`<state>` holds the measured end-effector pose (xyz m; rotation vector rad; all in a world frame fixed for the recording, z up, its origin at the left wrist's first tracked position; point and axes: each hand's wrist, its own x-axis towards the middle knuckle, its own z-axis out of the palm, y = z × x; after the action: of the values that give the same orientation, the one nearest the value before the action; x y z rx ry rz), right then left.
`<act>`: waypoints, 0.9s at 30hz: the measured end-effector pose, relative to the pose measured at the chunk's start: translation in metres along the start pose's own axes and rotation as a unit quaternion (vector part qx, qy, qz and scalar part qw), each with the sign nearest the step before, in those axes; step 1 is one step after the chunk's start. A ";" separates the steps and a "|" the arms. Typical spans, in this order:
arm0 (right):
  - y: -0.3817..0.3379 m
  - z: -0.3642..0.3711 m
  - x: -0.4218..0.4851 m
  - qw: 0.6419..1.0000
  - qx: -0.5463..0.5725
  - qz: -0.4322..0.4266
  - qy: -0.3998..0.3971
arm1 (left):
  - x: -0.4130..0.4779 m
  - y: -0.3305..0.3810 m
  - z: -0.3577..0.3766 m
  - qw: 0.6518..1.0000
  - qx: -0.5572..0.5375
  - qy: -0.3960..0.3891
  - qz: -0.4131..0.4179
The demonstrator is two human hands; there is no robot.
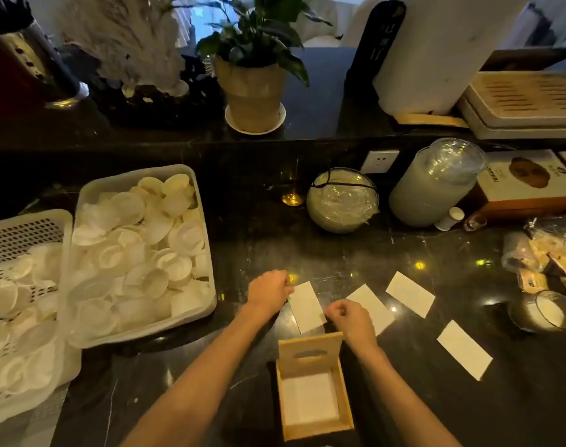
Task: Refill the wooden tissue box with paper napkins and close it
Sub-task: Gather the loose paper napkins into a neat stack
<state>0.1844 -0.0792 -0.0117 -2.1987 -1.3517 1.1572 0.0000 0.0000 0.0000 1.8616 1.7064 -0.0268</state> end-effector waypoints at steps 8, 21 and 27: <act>-0.005 0.017 0.014 0.988 -0.154 -0.012 0.020 | 0.037 0.015 0.025 0.992 0.105 -0.049 0.041; 0.022 0.005 0.017 0.992 0.126 0.001 -0.005 | 0.028 0.014 0.010 0.975 -0.183 -0.112 0.052; 0.034 -0.037 -0.015 0.916 0.394 0.067 -0.024 | 0.025 0.058 -0.018 0.948 -0.254 -0.185 0.041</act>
<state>0.2296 -0.1036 -0.0028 -1.6749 -0.5678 1.4758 0.0502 0.0310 0.0283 1.4305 1.2326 0.0849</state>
